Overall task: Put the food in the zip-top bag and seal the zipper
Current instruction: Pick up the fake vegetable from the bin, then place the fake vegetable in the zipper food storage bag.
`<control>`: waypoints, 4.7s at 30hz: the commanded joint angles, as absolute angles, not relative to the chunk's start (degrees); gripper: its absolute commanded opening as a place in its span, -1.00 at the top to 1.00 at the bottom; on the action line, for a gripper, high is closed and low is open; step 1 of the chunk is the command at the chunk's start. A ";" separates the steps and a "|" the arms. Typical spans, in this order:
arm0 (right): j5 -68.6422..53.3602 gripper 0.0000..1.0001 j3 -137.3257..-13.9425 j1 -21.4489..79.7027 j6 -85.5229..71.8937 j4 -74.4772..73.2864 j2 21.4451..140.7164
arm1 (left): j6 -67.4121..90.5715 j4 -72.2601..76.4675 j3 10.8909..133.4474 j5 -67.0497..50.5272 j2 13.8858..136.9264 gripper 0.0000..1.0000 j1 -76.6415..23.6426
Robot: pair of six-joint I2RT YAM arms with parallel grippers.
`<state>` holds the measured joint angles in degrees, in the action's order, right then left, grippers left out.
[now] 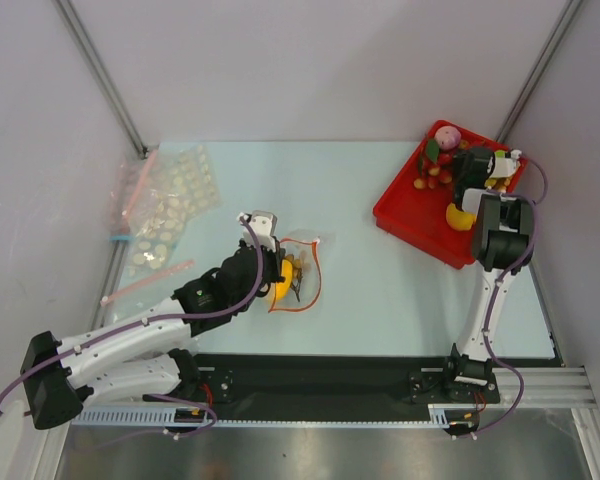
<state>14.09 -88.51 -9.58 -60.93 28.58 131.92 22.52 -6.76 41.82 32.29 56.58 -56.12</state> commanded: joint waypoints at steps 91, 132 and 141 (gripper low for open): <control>41.22 0.60 -25.22 76.99 8.53 75.33 74.44 | 27.25 -6.94 45.88 16.17 51.24 0.99 -53.44; 42.64 -0.42 -37.17 53.19 -22.82 17.07 55.20 | 26.54 -6.77 44.74 21.80 51.94 0.99 -53.44; 25.25 -0.85 -42.97 23.27 -36.64 6.95 60.10 | 26.19 -6.94 44.65 23.73 52.47 0.99 -53.44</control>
